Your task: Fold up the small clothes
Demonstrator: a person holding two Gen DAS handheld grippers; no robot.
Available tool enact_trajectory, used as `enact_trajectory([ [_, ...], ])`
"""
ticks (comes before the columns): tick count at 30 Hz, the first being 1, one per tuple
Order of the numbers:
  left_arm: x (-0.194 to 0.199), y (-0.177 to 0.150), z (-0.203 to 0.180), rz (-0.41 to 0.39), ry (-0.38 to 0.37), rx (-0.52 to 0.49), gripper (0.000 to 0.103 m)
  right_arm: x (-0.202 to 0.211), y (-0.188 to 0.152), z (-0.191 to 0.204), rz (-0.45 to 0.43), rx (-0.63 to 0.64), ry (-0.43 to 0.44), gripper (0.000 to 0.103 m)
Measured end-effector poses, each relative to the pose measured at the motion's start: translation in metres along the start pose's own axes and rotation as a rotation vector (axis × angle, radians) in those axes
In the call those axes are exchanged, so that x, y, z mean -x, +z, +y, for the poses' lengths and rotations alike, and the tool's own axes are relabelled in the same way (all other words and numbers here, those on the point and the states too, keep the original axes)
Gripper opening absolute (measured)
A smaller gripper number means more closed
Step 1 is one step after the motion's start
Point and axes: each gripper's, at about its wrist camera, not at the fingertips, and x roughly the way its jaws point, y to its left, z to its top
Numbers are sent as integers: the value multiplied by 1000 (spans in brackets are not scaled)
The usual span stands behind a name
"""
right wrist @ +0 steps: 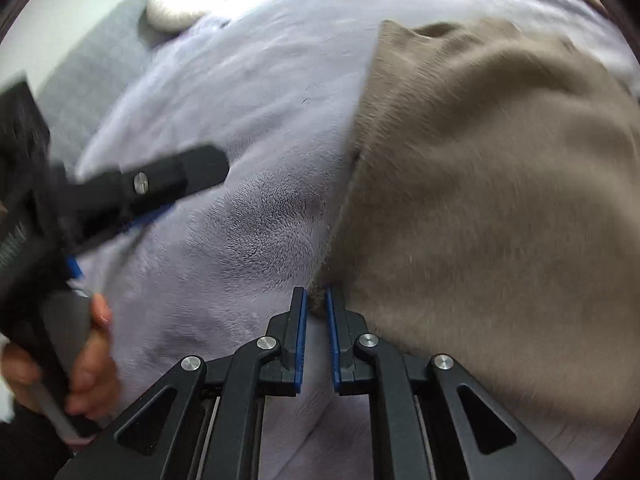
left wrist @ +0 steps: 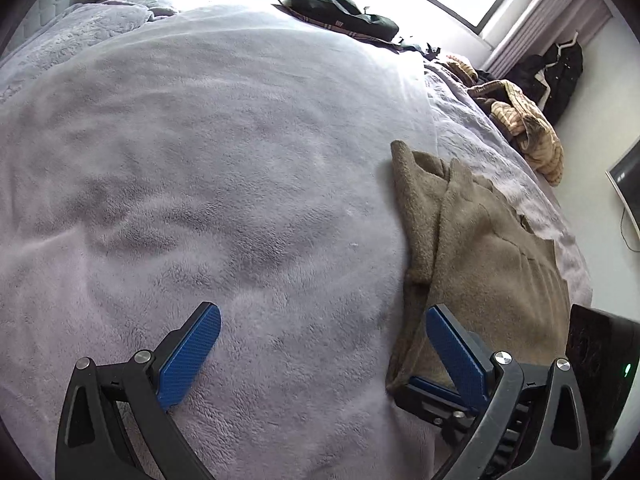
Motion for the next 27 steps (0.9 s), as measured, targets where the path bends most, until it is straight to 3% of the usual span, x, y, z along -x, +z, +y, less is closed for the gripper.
enact_trajectory([
  [5,1,0,-5,6,-2,-12,103,31,-27,-23,10,-89,77,12],
  [6,2,0,-7,6,-7,-10,103,41,-34,-30,-2,-112,75,17],
  [9,2,-1,-15,9,-20,-14,103,62,-46,-54,-46,-217,117,45],
  [10,1,-2,-18,12,-22,-19,103,67,-48,-61,-58,-248,131,46],
  [21,0,-6,-37,33,-27,-49,103,71,-69,-110,-155,-521,252,46],
  [27,-4,-6,-38,46,-34,-48,103,61,-57,-108,-197,-573,234,47],
])
